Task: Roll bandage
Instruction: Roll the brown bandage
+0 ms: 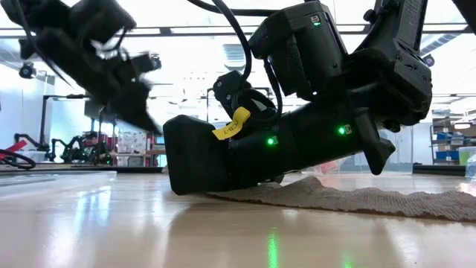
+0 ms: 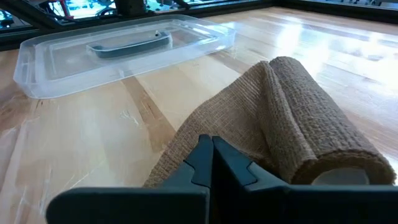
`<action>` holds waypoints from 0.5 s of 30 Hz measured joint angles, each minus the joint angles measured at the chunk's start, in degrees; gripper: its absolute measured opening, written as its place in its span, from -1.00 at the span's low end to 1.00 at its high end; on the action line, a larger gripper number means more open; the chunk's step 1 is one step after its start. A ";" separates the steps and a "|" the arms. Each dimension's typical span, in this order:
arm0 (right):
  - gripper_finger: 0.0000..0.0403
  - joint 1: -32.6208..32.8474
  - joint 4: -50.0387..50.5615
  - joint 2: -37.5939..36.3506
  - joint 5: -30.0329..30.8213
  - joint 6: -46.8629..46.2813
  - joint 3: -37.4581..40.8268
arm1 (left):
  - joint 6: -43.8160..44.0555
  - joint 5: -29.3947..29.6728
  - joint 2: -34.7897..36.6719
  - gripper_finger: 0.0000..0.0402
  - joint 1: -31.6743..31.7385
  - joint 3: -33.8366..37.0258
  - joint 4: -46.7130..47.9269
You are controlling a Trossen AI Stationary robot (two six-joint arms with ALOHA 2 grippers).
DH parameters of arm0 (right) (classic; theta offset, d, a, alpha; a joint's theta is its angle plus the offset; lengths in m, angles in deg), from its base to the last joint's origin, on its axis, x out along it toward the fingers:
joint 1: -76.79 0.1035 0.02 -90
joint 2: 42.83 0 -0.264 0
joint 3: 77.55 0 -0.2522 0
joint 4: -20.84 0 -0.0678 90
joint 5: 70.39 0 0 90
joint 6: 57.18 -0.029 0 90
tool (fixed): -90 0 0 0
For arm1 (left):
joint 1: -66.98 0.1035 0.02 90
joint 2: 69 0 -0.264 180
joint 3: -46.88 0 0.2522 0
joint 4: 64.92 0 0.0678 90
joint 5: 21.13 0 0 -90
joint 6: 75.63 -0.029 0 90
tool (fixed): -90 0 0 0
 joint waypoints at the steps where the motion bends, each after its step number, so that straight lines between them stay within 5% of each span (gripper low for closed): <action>1: -1.00 0.00 -0.01 0.00 0.00 0.00 0.01 | -1.61 -0.93 0.10 -0.57 -0.29 -0.29 -3.19; 5: -1.00 0.00 -0.02 0.00 0.02 0.00 0.00 | -5.14 -5.51 -2.34 -0.57 -0.65 -2.01 -11.87; 15: -1.00 0.00 0.04 0.00 0.15 0.37 -0.17 | -9.28 -14.08 -19.55 -0.60 -0.88 -8.86 -16.87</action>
